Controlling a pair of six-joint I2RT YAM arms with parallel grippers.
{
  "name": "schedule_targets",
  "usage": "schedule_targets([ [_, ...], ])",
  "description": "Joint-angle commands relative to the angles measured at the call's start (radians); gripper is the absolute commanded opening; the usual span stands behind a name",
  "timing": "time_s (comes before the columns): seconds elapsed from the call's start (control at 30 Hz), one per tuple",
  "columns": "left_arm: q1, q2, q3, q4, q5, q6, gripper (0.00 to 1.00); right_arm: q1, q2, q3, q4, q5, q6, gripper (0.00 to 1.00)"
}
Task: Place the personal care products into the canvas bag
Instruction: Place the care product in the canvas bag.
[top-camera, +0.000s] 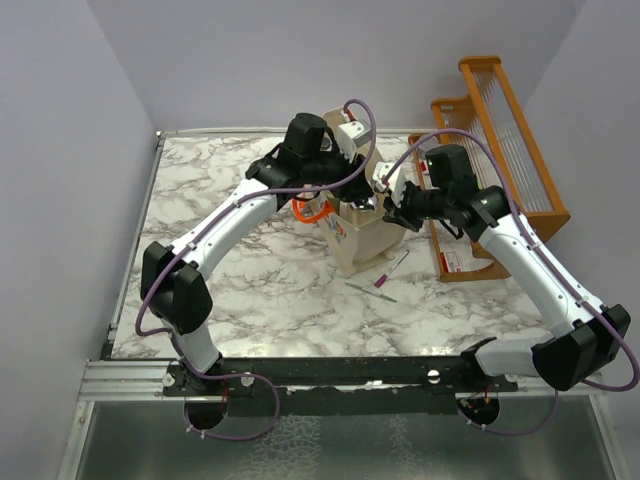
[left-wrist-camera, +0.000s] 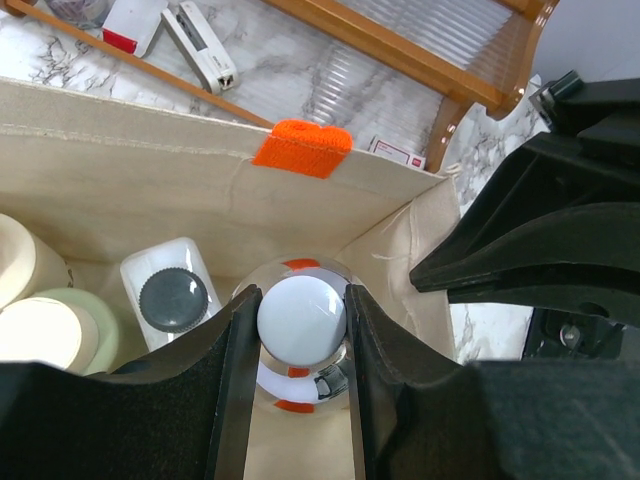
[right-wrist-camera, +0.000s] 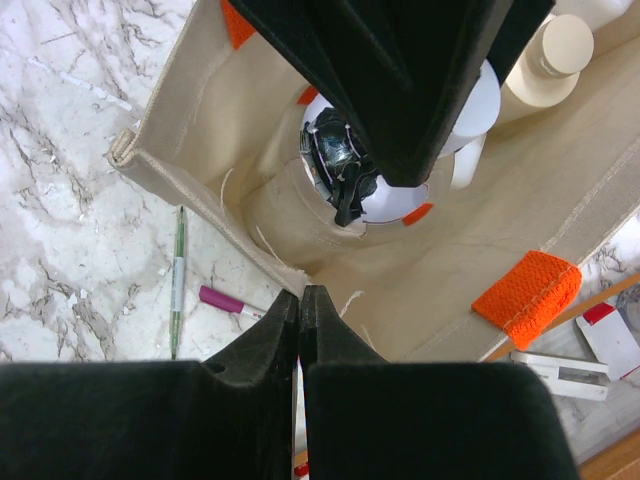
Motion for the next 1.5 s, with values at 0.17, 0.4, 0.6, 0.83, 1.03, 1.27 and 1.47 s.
schedule_targets([
  [0.17, -0.009, -0.052, -0.031, 0.159, 0.081, 0.066, 0.0, -0.003, -0.042, 0.011, -0.003, -0.026, 0.023, 0.01],
  [0.4, -0.022, -0.037, -0.079, 0.182, 0.106, 0.091, 0.0, -0.004, -0.058, 0.001, 0.019, -0.03, 0.042, 0.01],
  [0.6, -0.032, -0.029, -0.085, 0.17, 0.113, 0.12, 0.0, -0.004, -0.065, 0.004, 0.039, -0.056, 0.06, 0.01],
  [0.83, -0.043, 0.015, -0.091, 0.143, 0.116, 0.157, 0.0, -0.003, -0.099, -0.022, 0.054, -0.065, 0.076, 0.01],
  [1.03, -0.05, 0.019, -0.13, 0.126, 0.118, 0.187, 0.0, -0.004, -0.131, -0.032, 0.076, -0.075, 0.08, 0.01],
  [1.27, -0.057, 0.038, -0.154, 0.114, 0.127, 0.208, 0.0, -0.004, -0.135, -0.049, 0.106, -0.087, 0.091, 0.01],
  [1.47, -0.059, 0.07, -0.149, 0.15, 0.149, 0.172, 0.0, -0.003, -0.13, -0.06, 0.128, -0.093, 0.103, 0.01],
])
